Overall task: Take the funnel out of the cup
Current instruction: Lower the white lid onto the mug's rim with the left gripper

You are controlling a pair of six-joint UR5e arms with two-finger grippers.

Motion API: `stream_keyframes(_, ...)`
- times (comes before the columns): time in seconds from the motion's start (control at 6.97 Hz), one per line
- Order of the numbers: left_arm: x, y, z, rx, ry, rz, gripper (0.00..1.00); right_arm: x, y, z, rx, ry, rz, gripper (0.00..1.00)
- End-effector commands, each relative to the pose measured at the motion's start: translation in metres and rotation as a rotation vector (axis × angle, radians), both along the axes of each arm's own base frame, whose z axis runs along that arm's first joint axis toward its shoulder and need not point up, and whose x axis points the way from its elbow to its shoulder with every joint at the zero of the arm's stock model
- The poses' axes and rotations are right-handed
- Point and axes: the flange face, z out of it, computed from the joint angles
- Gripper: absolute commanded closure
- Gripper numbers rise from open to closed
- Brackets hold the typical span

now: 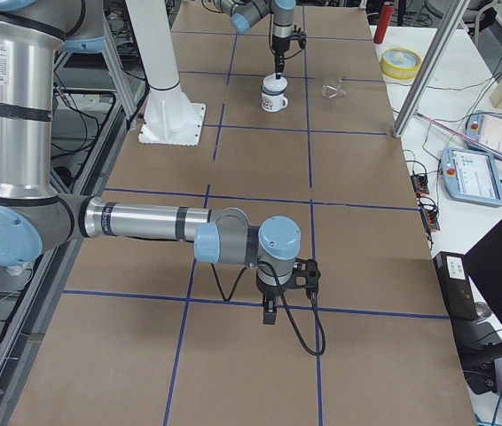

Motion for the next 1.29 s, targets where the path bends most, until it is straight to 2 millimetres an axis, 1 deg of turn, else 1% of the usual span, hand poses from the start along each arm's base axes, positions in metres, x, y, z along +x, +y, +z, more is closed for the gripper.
stream_keyframes(0.0,0.004,0.002,0.001,-0.001,-0.001,0.007,1.00,0.000,0.000,0.000,0.001,0.000,0.000,0.00)
stream_keyframes(0.43,0.011,0.002,0.005,-0.001,-0.003,0.015,1.00,0.000,0.000,0.000,-0.001,0.000,0.000,0.00)
stream_keyframes(1.15,0.014,0.005,0.005,0.003,0.004,0.020,1.00,0.000,0.000,0.000,0.001,0.000,0.000,0.00)
